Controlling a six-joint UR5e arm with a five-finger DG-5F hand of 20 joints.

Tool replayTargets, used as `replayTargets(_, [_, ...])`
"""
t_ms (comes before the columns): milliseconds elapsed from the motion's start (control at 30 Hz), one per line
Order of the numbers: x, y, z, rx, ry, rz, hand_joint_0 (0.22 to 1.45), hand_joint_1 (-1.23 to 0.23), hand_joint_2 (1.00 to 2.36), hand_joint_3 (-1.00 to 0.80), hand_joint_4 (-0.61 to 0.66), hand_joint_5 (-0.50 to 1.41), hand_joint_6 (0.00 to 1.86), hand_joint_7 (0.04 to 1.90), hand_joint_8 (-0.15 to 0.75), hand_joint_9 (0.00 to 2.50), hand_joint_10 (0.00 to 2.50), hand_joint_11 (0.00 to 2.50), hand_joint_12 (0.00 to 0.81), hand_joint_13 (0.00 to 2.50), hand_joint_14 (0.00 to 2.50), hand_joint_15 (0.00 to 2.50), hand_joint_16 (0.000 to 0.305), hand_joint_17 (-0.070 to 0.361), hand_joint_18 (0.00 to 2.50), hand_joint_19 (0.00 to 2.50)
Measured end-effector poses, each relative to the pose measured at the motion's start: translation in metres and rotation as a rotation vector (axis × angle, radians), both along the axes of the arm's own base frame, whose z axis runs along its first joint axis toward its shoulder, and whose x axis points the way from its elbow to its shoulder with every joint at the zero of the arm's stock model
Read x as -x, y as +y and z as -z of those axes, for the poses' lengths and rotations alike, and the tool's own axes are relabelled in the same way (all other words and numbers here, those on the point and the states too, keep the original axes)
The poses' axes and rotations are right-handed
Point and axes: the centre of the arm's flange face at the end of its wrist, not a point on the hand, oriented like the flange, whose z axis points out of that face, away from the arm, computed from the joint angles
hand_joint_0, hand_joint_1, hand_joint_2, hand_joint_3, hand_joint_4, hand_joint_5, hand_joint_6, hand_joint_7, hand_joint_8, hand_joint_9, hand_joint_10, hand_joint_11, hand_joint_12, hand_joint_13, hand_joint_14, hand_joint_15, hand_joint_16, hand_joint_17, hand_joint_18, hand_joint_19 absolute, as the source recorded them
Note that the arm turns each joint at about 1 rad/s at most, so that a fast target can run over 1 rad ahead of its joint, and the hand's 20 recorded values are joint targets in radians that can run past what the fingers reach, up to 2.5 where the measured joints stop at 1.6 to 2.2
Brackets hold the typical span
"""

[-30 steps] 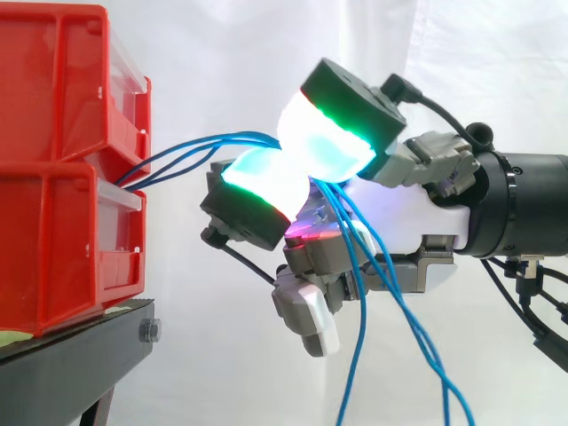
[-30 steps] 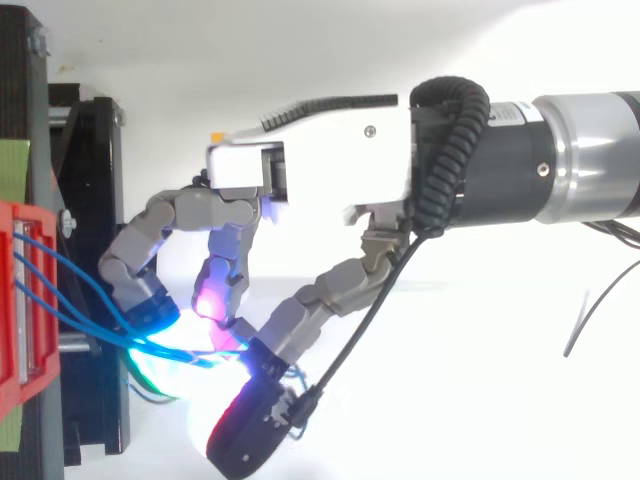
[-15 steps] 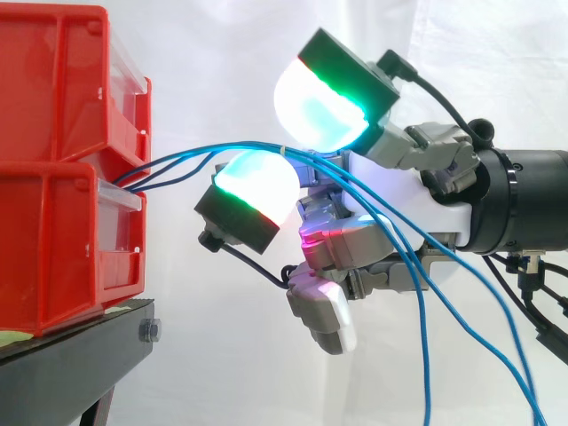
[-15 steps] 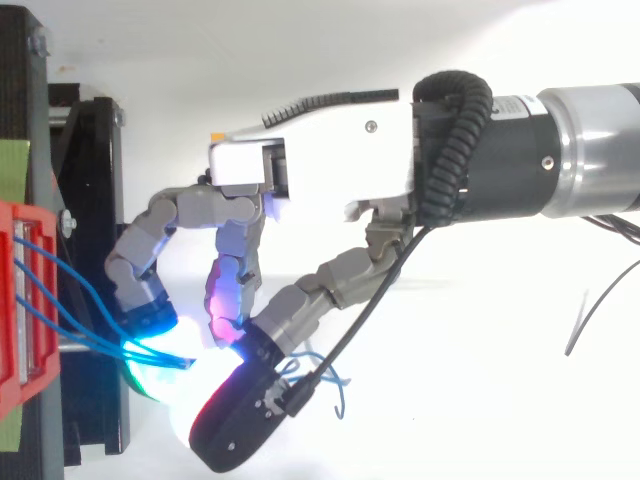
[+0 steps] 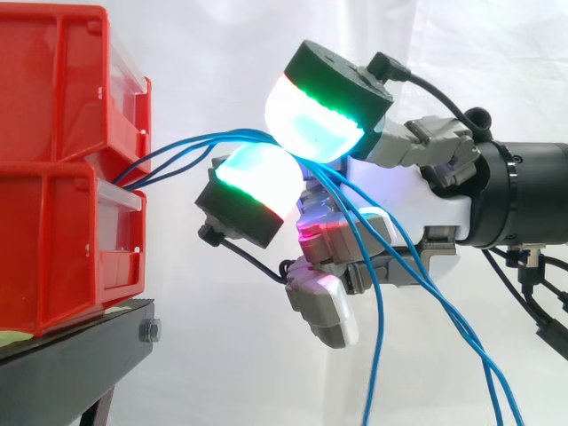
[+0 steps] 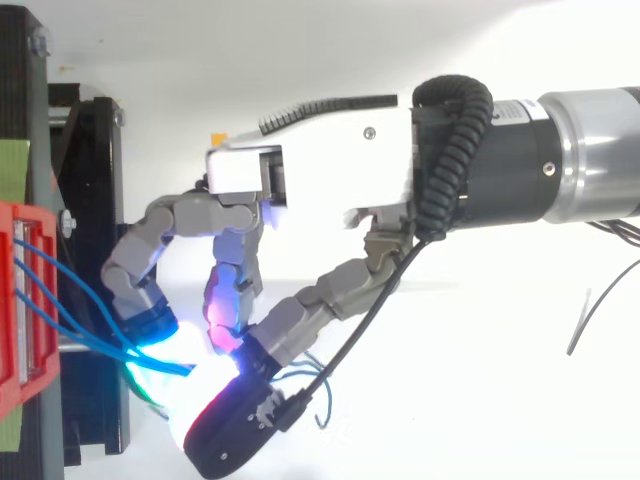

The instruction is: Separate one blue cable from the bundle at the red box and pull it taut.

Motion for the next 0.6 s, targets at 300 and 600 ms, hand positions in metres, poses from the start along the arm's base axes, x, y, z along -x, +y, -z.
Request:
replayTargets(300, [0.0013,-0.0005,0.0009,0.000,0.014,-0.001,0.51,-0.77,1.00,-0.50,0.07,-0.08,0.90,1.04,0.412,1.47,0.03,1.14,0.437,1.17,0.02,0.68,0.053,0.119,1.12,0.65])
replayTargets(600, [0.0007,-0.0002,-0.0011,0.000,0.011,-0.001,0.45,-0.60,1.00,-0.50,0.08,-0.06,0.87,1.03,0.426,1.53,0.02,1.10,0.469,1.20,0.02,0.66,0.059,0.133,1.18,0.66])
